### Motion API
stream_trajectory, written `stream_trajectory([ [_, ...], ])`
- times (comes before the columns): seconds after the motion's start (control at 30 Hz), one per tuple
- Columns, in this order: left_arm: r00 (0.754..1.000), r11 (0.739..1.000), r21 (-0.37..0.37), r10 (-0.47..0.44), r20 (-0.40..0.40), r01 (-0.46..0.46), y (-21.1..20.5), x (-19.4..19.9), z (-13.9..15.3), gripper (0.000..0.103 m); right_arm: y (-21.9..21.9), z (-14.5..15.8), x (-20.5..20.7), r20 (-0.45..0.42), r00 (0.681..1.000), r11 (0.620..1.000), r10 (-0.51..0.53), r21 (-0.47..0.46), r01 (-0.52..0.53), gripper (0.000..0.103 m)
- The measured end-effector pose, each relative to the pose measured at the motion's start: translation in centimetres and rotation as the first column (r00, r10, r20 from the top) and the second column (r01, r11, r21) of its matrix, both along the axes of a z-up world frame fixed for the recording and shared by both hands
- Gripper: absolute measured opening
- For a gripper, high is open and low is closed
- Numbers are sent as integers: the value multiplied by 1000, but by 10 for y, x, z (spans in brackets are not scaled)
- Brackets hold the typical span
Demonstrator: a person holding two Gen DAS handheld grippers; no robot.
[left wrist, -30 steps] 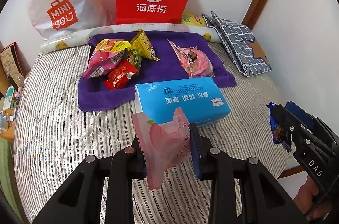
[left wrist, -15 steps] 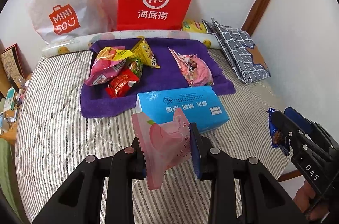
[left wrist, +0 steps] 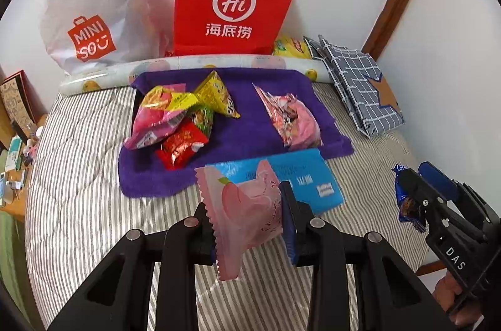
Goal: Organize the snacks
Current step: 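Carry the pink pastry packet and blue packet toward the purple towel, then open both grippers to drop the two packets onto the towel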
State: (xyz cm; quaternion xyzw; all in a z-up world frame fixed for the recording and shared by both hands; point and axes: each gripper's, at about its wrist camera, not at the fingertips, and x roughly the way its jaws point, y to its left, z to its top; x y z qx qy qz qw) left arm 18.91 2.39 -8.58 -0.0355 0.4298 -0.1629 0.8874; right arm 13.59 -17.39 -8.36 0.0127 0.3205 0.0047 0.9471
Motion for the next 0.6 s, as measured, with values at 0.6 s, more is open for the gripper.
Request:
stream_trajectory([
  [0.6, 998, 998, -19, 63, 6, -63, 7, 81, 13, 31, -9, -14, 90, -5, 998, 998, 56, -19, -56, 43],
])
